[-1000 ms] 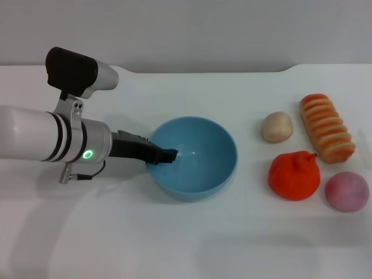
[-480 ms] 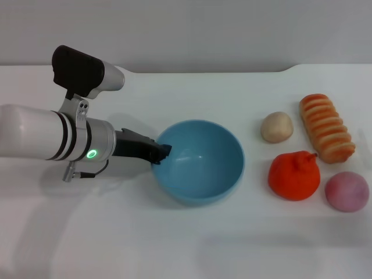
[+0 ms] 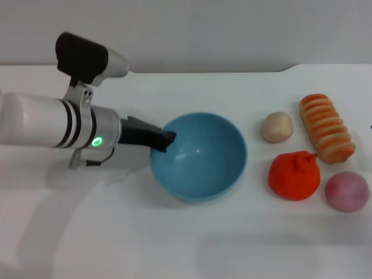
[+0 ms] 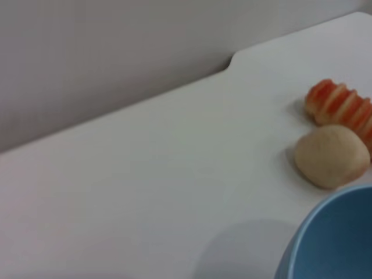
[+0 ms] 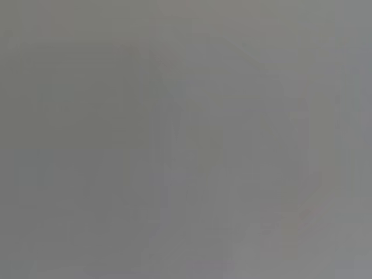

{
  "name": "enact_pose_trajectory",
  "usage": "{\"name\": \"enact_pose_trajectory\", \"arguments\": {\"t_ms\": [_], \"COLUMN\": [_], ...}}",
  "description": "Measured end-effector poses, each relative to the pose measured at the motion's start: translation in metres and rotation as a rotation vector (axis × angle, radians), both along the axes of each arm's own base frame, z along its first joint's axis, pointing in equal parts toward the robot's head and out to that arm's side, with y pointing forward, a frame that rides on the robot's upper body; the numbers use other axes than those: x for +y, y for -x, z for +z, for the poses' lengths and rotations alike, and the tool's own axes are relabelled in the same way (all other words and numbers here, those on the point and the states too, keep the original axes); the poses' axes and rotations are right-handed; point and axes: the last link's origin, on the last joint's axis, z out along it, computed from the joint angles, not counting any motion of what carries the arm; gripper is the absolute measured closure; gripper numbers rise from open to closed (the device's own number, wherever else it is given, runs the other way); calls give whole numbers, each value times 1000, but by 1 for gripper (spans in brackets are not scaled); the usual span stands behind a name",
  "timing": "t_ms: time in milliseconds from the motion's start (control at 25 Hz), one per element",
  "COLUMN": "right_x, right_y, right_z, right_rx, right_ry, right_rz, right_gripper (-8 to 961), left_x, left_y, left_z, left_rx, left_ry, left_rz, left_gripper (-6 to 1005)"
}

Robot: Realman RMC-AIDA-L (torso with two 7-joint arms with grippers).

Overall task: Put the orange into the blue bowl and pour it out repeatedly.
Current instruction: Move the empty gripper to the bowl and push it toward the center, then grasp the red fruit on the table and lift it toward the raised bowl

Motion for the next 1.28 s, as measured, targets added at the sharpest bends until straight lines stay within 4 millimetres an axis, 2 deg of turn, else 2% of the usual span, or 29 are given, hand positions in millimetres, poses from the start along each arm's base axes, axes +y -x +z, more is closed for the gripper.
{"name": "enact_pose_trajectory", "arguments": {"t_ms": [200,320,440,480,520,640,720,880,1040,1280], "right_x": [3,9,23,38,38,63,81,99,105,91], "right_y": [3,6,14,23,23,37,52,75,90,106], "right_z": [-4,-1,6,14,14,31,46,68,73,63], "right_rx": [1,71,183,235,235,277,247,134,73,-62], "right_ry": [36,55,147,240,240,401,520,685,854,1111], "right_rz": [14,37,121,181,181,205,188,81,-33,-125], "right_gripper": [258,258,258,259,259,259,259,259,259,259], "left_x": [22,34,46,51,51,53,55,57,59,64], "left_y": [-15,-23,-29,-32,-32,-33,-33,-34,-39,-48], "left_z": [22,34,44,49,49,54,57,64,70,73], "left_rx": [83,190,286,299,299,296,293,287,283,282], "left_ry": [-23,-32,-49,-52,-52,-55,-62,-68,-85,-102], "left_rz": [-55,-62,-48,-45,-45,-34,-29,-18,-28,-48], "left_gripper": [1001,1001,1001,1001,1000,1000,1000,1000,1000,1001]}}
